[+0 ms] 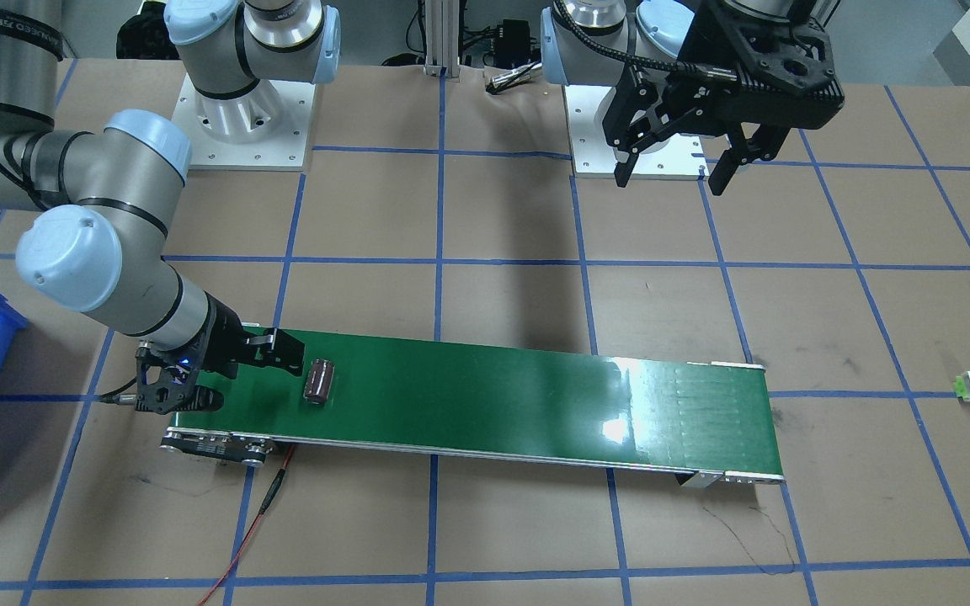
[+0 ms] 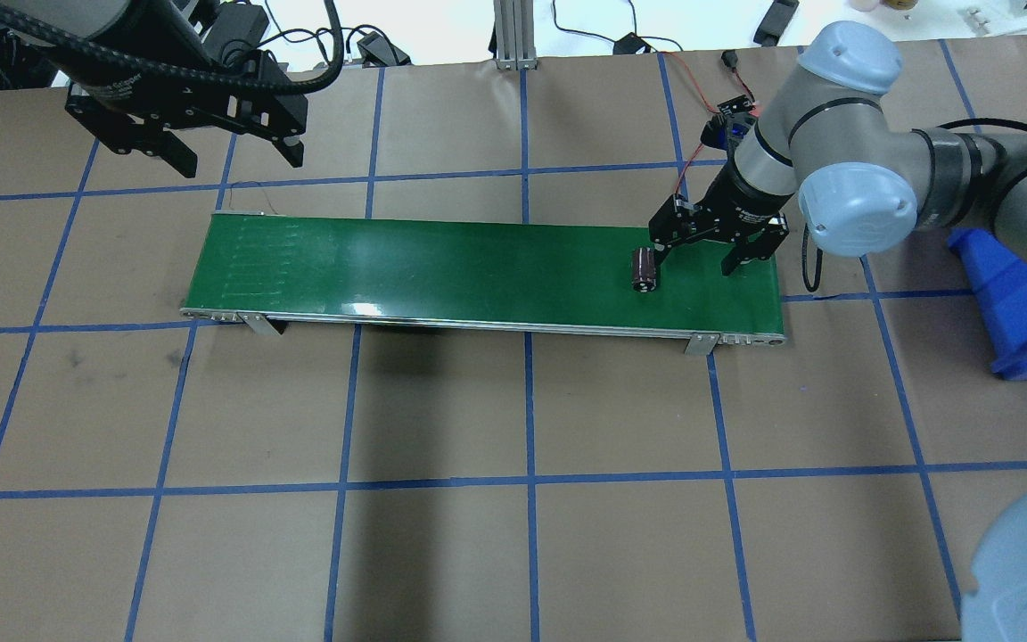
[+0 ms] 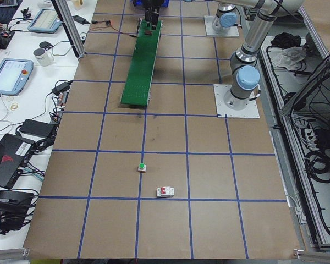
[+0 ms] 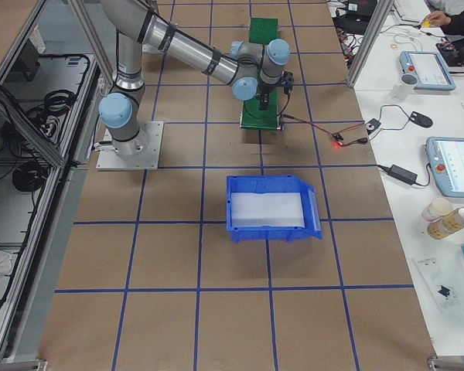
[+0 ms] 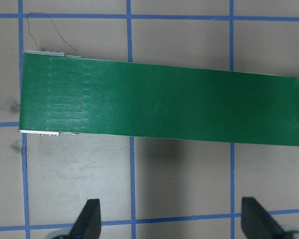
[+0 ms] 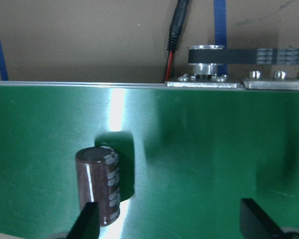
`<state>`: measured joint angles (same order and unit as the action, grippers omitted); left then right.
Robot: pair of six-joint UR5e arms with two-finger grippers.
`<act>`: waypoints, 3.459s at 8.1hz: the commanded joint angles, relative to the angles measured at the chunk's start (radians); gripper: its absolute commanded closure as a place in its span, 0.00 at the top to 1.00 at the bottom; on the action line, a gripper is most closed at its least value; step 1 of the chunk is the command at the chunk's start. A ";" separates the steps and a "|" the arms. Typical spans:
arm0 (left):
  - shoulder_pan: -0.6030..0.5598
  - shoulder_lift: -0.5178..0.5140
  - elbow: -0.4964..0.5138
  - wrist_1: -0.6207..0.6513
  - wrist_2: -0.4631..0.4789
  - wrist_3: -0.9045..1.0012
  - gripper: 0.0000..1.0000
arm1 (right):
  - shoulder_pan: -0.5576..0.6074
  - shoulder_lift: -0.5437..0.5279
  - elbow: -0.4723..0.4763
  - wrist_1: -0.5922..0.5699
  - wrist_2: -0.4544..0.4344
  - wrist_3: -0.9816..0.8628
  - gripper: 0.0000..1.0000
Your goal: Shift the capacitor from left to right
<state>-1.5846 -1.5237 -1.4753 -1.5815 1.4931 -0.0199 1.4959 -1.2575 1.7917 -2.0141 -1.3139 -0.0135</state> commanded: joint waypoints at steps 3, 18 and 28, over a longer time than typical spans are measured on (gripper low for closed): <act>0.000 0.000 -0.002 0.000 -0.001 0.000 1.00 | 0.021 0.009 0.000 0.000 -0.045 0.026 0.98; 0.000 0.005 -0.002 0.000 -0.001 0.000 1.00 | -0.540 -0.080 -0.192 0.039 -0.386 -1.102 0.00; 0.000 -0.004 -0.003 0.009 -0.002 0.002 1.00 | -0.603 -0.073 -0.178 0.012 -0.295 -1.291 1.00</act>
<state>-1.5846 -1.5273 -1.4780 -1.5745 1.4915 -0.0193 0.8839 -1.2142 1.6132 -2.1041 -1.6885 -1.3178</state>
